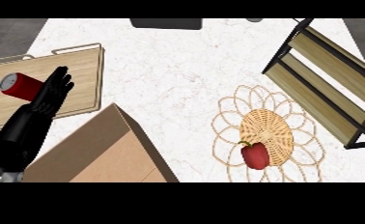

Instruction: Pick the croissant from the placemat and place it in the tiered shelf

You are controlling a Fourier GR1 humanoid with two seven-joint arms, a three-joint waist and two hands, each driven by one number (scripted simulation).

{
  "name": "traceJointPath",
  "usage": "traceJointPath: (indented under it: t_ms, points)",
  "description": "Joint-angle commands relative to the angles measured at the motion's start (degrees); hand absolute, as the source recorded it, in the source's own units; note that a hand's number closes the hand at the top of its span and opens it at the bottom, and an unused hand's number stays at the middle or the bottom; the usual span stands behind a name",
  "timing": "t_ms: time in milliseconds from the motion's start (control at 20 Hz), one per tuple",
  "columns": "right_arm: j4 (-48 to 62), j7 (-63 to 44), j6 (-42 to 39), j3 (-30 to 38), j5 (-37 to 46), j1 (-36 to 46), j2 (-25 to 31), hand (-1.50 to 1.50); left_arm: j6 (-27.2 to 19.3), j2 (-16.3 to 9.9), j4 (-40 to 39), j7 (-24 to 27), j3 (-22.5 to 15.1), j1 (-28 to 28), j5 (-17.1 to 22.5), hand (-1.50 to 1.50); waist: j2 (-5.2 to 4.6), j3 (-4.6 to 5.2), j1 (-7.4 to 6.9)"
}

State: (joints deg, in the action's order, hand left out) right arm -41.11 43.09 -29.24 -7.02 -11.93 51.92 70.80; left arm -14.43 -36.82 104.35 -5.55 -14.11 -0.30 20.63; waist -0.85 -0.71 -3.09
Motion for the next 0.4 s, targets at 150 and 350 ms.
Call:
traceJointPath:
  t_ms: [150, 350]
  points:
    - [9.3, -7.1, -19.2, 0.6, -6.5, 3.1, 1.9, -1.5, 0.7, 1.8, -1.0, 0.4, -1.1, -2.0, 0.6, 0.0, -1.96, 0.58, -1.3]
    - [11.6, -12.6, -22.7, 2.0, -10.0, 6.0, 2.7, -1.5, 0.8, 1.7, -1.0, 0.4, -0.6, -2.7, 1.1, 0.0, -2.26, 0.48, -1.87]
